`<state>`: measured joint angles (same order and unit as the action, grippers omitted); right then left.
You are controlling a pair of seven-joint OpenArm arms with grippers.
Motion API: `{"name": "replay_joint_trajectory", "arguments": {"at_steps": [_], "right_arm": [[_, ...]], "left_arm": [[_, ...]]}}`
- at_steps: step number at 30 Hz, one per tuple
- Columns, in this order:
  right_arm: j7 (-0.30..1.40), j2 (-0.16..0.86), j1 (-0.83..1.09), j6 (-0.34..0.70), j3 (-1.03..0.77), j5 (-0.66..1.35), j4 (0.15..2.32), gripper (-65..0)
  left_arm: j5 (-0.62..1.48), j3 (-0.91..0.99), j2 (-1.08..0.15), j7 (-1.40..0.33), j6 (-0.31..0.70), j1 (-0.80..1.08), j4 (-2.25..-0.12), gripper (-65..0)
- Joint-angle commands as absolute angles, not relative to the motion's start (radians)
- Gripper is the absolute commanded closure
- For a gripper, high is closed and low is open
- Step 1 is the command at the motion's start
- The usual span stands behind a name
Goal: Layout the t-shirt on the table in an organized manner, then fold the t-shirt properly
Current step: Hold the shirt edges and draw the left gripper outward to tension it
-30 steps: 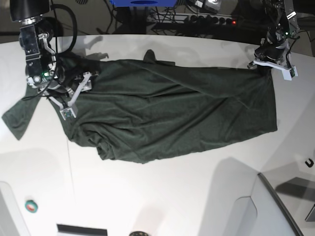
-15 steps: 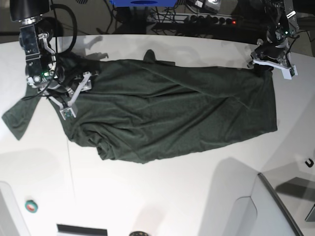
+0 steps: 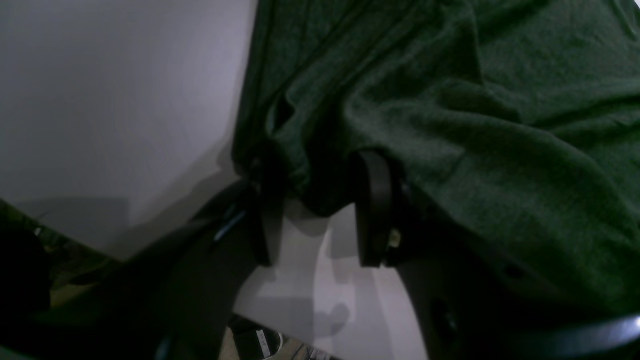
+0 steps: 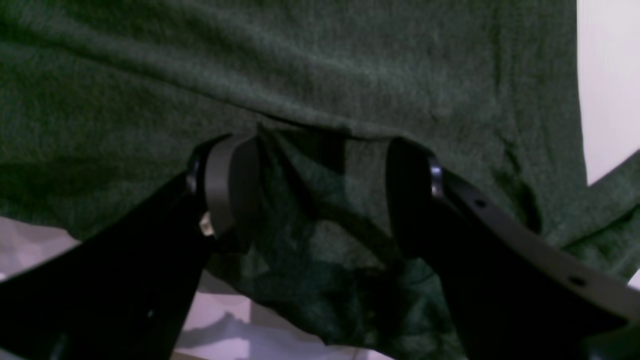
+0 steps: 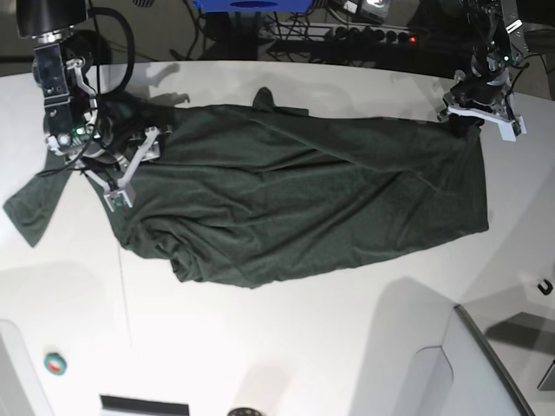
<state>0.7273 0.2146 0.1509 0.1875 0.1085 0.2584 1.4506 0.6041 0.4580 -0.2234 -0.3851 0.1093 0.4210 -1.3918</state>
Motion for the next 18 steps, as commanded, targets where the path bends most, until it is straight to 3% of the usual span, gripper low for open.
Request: {"name": "replay_joint_trajectory", "arguments": {"at_steps": [1,18], "right_arm": [[0.719,0.225,0.143,0.183,0.101,0.259,1.461,-36.8],[0.719,0.225,0.143,0.183,0.107,0.259,1.461,-36.8]], "left_arm": [[0.611,0.469,-0.242,-0.364,0.116,0.423,-1.408,-22.5],[0.604,0.516,-0.245,-0.366,0.116,0.371,-1.397,-22.4]]}}
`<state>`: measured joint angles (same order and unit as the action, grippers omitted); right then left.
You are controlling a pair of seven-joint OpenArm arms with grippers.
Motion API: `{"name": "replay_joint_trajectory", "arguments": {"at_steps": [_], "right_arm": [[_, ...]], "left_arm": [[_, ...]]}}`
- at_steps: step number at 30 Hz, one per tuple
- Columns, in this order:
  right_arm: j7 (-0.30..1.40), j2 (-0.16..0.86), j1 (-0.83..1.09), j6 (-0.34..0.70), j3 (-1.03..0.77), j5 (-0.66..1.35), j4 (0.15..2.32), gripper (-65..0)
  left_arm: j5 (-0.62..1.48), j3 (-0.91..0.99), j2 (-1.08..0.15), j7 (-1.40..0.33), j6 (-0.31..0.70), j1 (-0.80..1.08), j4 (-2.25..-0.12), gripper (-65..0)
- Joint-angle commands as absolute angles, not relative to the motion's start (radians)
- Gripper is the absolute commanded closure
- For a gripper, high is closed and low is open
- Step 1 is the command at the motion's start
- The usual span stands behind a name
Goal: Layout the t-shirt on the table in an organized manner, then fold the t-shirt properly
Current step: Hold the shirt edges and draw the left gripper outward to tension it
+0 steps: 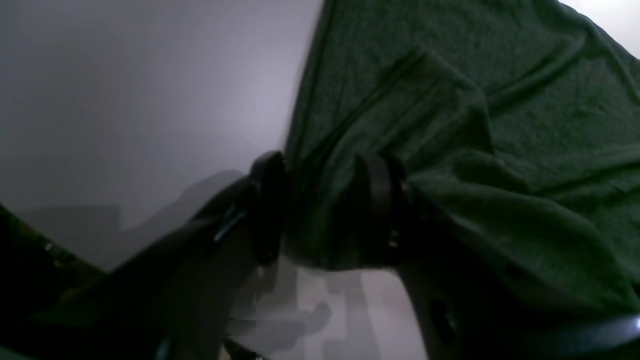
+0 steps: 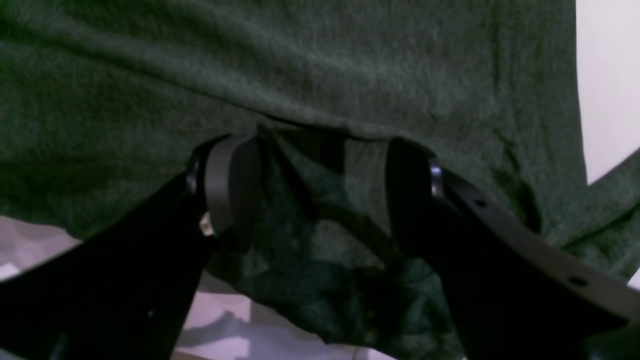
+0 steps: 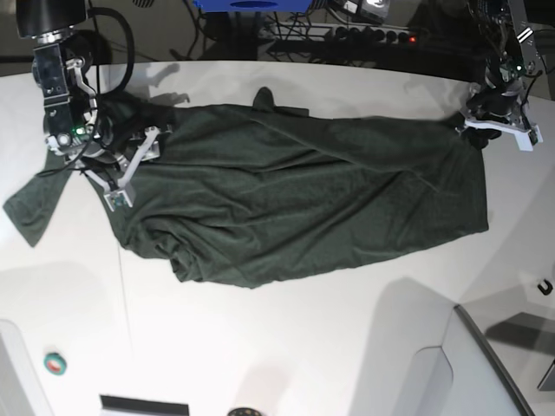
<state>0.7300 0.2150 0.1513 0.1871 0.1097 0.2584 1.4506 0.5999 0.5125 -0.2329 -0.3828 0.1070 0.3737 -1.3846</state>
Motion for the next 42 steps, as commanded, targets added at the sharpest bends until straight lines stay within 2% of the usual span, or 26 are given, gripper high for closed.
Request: {"name": "replay_joint_trajectory", "arguments": {"at_steps": [1,13,42], "right_arm": [[0.719,0.225,0.143,0.183,0.107,0.259,1.461,-36.8],[0.719,0.225,0.143,0.183,0.107,0.259,1.461,-36.8],[0.719,0.225,0.145,0.188,0.108,0.259,1.461,-36.8]], "left_arm": [[0.604,0.515,-0.245,-0.366,0.116,0.371,-1.397,-22.4],[0.61,0.533,-0.237,-0.366,0.116,0.397,-1.432,-22.4],[0.61,0.535,-0.234,-0.36,0.116,0.372,-1.279,-22.4]]}}
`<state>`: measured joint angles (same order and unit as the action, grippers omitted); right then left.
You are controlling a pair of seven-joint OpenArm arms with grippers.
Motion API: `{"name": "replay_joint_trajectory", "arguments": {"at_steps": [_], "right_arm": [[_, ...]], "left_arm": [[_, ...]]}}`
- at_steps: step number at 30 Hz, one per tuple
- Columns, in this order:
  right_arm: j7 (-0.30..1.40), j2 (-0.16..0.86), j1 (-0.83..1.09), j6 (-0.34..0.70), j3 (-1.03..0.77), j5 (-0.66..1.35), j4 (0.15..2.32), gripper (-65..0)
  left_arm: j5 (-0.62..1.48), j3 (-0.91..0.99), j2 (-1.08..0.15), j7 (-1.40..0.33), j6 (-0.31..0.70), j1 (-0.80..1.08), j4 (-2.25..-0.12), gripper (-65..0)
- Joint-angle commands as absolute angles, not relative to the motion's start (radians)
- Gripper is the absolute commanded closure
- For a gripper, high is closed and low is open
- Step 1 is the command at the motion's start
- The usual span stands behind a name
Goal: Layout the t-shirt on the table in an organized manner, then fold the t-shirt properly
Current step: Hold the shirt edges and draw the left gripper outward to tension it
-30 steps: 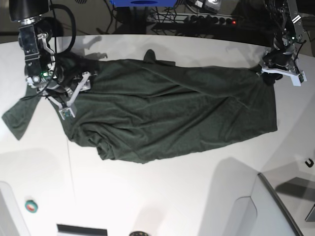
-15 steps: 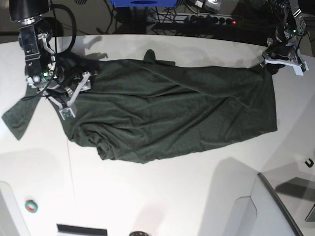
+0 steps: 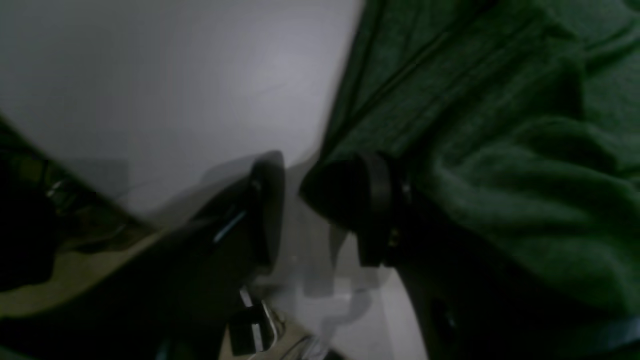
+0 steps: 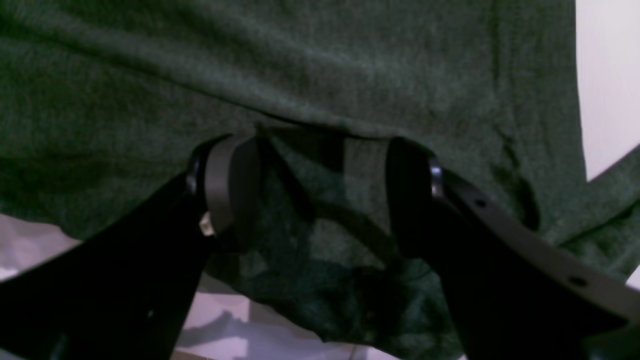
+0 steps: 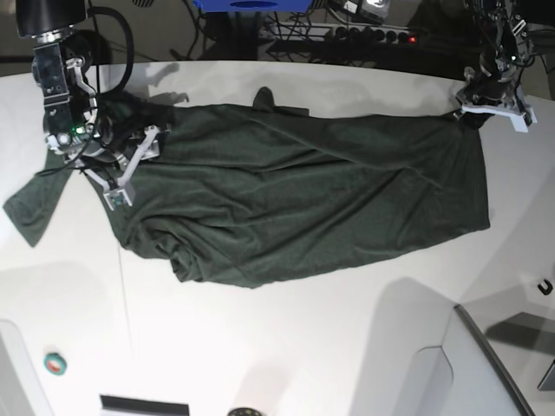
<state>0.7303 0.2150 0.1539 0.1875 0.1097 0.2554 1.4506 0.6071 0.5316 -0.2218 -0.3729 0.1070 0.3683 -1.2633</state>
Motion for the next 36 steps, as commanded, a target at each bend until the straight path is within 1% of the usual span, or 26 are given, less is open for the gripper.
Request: {"name": "replay_joint_trajectory", "arguments": {"at_steps": [1,8,9,10,13,14,18,25,30,32,33,36], "right_arm": [[0.719,0.225,0.145,0.188,0.108,0.259,1.461,-36.8],[0.717,0.225,0.145,0.188,0.108,0.259,1.461,-36.8],[0.717,0.225,0.145,0.188,0.108,0.259,1.461,-36.8],[0.717,0.225,0.145,0.188,0.108,0.259,1.461,-36.8],[0.717,0.225,0.145,0.188,0.108,0.259,1.461,-36.8],[0.717,0.225,0.145,0.188,0.108,0.259,1.461,-36.8],[0.717,0.225,0.145,0.188,0.108,0.259,1.461,-36.8],[0.719,0.223,0.142,0.188,0.108,0.259,1.461,-36.8],[0.719,0.223,0.142,0.188,0.108,0.259,1.461,-36.8],[0.719,0.223,0.142,0.188,0.108,0.259,1.461,-36.8],[0.719,0.223,0.142,0.188,0.108,0.259,1.461,-36.8],[0.719,0.223,0.142,0.188,0.108,0.259,1.461,-36.8]], "left_arm": [[0.61,0.529,-0.234,-0.36,0.116,0.372,-1.279,-22.4],[0.61,0.527,-0.223,-0.36,0.116,0.372,-1.28,-21.4],[0.61,0.527,-0.222,-0.36,0.116,0.371,-1.28,-19.3],[0.61,0.527,-0.222,-0.36,0.116,0.371,-1.28,-15.6],[0.61,0.527,-0.222,-0.36,0.116,0.371,-1.28,-1.3],[0.61,0.527,-0.222,-0.36,0.116,0.371,-1.28,0.0],[0.61,0.53,-0.223,-0.36,0.116,0.38,-1.307,0.0],[0.61,0.529,-0.222,-0.367,0.116,0.415,-1.451,0.0],[0.605,0.527,-0.222,-0.369,0.116,0.415,-1.454,0.0],[0.605,0.527,-0.222,-0.369,0.116,0.415,-1.454,-8.4],[0.605,0.527,-0.222,-0.369,0.116,0.417,-1.454,-11.5],[0.605,0.527,-0.222,-0.369,0.116,0.426,-1.454,-11.8]]}}
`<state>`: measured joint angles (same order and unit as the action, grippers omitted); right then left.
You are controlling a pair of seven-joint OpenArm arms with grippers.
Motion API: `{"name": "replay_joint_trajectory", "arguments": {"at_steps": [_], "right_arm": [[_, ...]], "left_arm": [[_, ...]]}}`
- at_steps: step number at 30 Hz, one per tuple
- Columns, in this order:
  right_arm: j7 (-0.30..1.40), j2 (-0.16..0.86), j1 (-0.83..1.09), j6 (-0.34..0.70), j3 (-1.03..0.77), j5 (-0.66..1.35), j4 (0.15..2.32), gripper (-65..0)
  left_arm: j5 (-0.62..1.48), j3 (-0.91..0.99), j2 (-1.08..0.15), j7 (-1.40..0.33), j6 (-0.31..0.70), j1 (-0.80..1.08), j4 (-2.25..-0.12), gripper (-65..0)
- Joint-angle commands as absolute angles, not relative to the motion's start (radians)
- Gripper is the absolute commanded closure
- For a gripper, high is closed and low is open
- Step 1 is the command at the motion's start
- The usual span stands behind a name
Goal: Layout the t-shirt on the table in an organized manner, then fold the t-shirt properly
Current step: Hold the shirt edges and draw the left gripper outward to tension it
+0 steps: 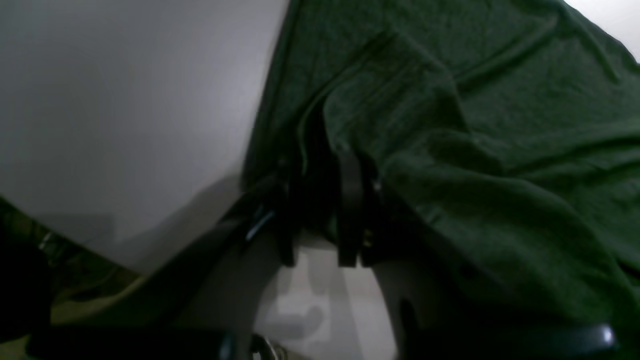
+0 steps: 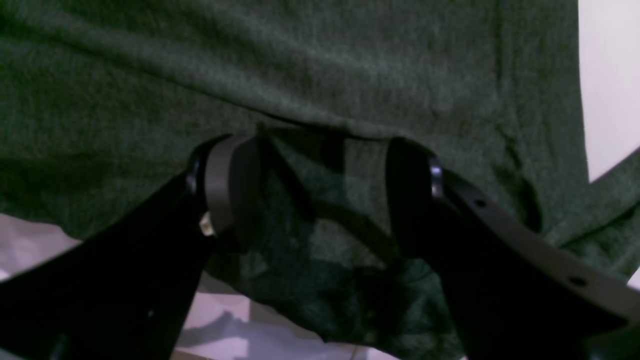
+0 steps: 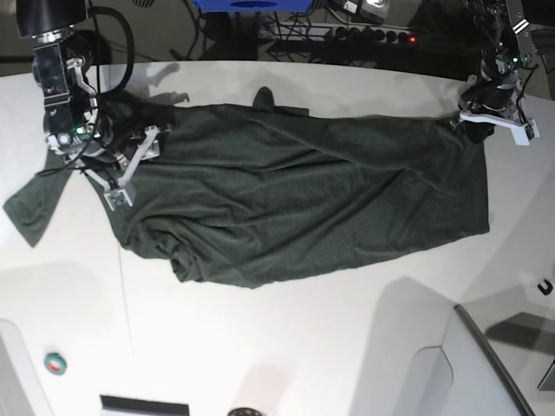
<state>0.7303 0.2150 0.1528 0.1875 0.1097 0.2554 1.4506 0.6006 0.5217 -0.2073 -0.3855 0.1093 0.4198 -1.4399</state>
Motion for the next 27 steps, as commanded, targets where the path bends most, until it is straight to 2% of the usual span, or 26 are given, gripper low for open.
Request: {"name": "replay_joint_trajectory", "arguments": {"at_steps": [1,4,18,25,27], "right_arm": [[0.719,0.223,0.142,0.188,0.108,0.259,1.461,-36.8],[0.719,0.222,0.142,0.188,0.108,0.259,1.461,-36.8],[0.719,0.223,0.143,0.188,0.108,0.259,1.461,-36.8],[0.711,0.225,0.156,0.185,0.096,0.259,1.497,-36.8],[0.679,0.214,0.188,0.182,0.036,0.263,1.563,-36.6]], "left_arm": [[0.605,0.527,-0.222,-0.369,0.116,0.426,-1.454,-11.2],[0.605,0.527,-0.222,-0.369,0.116,0.424,-1.448,0.0],[0.61,0.527,-0.226,-0.369,0.116,0.427,-1.425,0.0],[0.607,0.527,-0.229,-0.456,0.116,0.478,-1.544,0.0],[0.608,0.533,-0.229,-0.472,0.116,0.476,-1.567,0.0]]}}
